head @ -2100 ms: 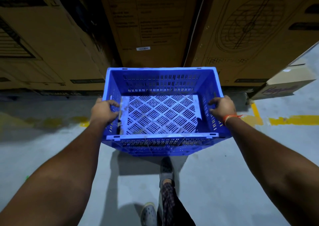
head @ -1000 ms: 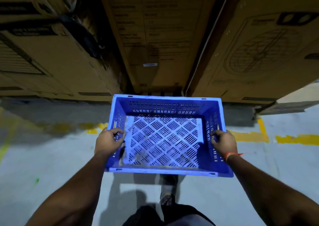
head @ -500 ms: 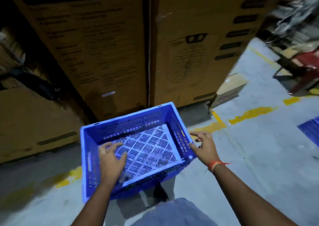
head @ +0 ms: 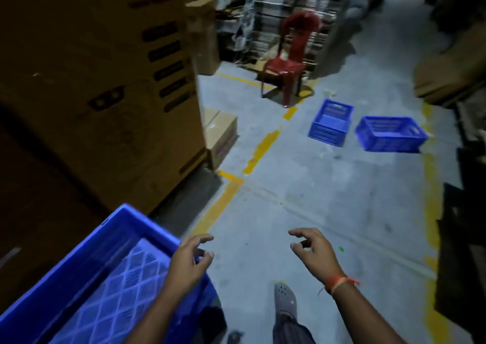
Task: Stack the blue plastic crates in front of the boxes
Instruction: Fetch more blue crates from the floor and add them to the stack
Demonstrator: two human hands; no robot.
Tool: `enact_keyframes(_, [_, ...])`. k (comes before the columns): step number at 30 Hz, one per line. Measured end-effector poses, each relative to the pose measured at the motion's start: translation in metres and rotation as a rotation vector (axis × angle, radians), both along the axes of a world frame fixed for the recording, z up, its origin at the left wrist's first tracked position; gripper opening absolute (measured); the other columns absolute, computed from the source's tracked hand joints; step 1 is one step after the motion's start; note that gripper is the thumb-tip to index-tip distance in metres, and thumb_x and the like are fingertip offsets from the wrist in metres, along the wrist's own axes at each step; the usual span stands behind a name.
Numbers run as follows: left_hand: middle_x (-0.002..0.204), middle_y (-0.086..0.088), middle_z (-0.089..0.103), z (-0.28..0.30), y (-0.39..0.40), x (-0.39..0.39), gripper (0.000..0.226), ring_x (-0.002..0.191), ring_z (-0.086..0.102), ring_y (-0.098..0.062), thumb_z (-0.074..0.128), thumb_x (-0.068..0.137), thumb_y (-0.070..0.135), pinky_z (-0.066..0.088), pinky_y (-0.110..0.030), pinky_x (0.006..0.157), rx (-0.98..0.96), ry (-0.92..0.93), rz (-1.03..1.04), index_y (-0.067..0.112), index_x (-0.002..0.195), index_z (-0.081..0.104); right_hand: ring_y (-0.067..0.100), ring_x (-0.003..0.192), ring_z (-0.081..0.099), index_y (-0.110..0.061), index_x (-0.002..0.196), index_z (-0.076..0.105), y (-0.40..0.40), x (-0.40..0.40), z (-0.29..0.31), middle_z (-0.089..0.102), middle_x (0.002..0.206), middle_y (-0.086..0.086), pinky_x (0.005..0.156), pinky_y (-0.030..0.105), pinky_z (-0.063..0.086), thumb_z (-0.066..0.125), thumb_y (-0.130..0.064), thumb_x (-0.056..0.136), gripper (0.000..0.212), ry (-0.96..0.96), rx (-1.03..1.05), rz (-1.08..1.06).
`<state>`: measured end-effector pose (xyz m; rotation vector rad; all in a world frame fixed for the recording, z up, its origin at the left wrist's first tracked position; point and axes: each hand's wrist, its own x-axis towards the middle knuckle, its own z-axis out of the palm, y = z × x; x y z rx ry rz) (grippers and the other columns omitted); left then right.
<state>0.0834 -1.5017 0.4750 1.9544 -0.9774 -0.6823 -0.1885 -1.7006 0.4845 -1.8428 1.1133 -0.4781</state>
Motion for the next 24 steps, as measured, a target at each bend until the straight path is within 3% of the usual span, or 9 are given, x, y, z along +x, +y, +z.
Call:
enact_keyframes(3, [0.119,0.009,0.063,0.002,-0.074,-0.028,0.03,0.082,0.069,-0.009,0.072,0.083,0.02,0.051,-0.014,0.072,0.021,0.019,-0.136,0.033,0.11,0.07,0.001,0.086,0.062,-0.031,0.102,0.071,-0.032,-0.054,-0.008,0.061,0.109,-0.01,0.072,0.005,0.044,0.07,-0.011,0.085,0.026,-0.033,0.042,-0.148])
enact_keyframes(8, [0.12,0.012,0.061,-0.002,-0.203,-0.085,0.028,0.086,0.069,-0.011,0.07,0.086,0.023,0.056,-0.024,0.08,0.027,0.06,-0.272,0.04,0.109,0.07,-0.001,0.087,0.061,-0.026,0.096,0.073,-0.108,-0.136,-0.018,0.065,0.105,-0.006,0.073,0.005,0.044,0.07,-0.001,0.082,0.029,-0.013,0.073,-0.298])
enact_keyframes(14, [0.121,0.012,0.06,-0.005,-0.34,-0.162,0.026,0.091,0.068,-0.008,0.07,0.091,0.016,0.051,-0.012,0.075,0.039,0.089,-0.402,0.034,0.11,0.071,0.002,0.086,0.063,-0.029,0.095,0.074,-0.208,-0.215,-0.013,0.063,0.102,-0.007,0.074,0.006,0.045,0.069,-0.003,0.082,0.029,0.062,0.071,-0.334])
enact_keyframes(24, [0.123,0.016,0.058,-0.015,-0.511,-0.189,0.024,0.094,0.066,-0.002,0.069,0.093,0.022,0.049,-0.013,0.075,0.125,0.105,-0.487,0.036,0.111,0.07,0.003,0.087,0.064,-0.024,0.094,0.075,-0.351,-0.237,-0.021,0.066,0.1,-0.007,0.074,0.007,0.046,0.069,0.001,0.081,0.029,0.038,0.076,-0.431])
